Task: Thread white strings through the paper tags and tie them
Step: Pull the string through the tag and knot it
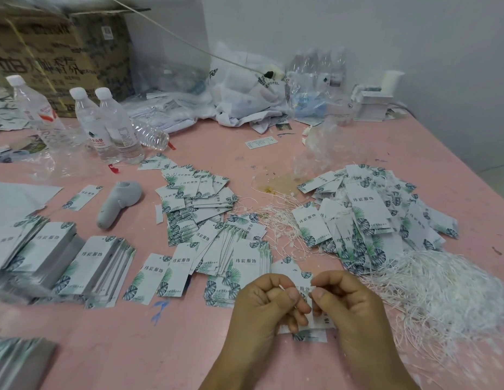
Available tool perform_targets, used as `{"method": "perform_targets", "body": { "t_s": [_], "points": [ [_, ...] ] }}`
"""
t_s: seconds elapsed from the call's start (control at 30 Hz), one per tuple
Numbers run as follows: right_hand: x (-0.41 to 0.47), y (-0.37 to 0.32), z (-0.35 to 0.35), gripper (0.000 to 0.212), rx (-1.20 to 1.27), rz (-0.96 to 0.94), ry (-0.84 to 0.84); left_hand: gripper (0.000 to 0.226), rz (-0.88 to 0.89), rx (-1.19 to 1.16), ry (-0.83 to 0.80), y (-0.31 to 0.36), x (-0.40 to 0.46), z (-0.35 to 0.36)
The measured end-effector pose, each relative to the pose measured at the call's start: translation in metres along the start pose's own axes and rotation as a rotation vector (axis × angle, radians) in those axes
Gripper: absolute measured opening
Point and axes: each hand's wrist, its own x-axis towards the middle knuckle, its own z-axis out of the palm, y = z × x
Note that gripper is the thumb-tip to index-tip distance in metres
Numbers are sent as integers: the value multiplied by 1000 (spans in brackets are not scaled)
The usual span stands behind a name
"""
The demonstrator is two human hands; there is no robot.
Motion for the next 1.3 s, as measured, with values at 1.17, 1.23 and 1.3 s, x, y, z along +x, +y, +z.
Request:
{"method": "perform_targets", "body": {
  "t_s": [1.17, 1.23, 1.3],
  "points": [
    [-4, -7, 5, 29, -50, 5, 48, 14, 152, 293, 126, 5, -8, 11],
    [-4, -5, 6, 30, -73, -5, 49, 13, 145, 271, 132, 5, -7, 10],
    [-4, -3, 6, 34, -96, -17, 44, 12, 127, 251, 130, 5, -7, 10]
  ]
}}
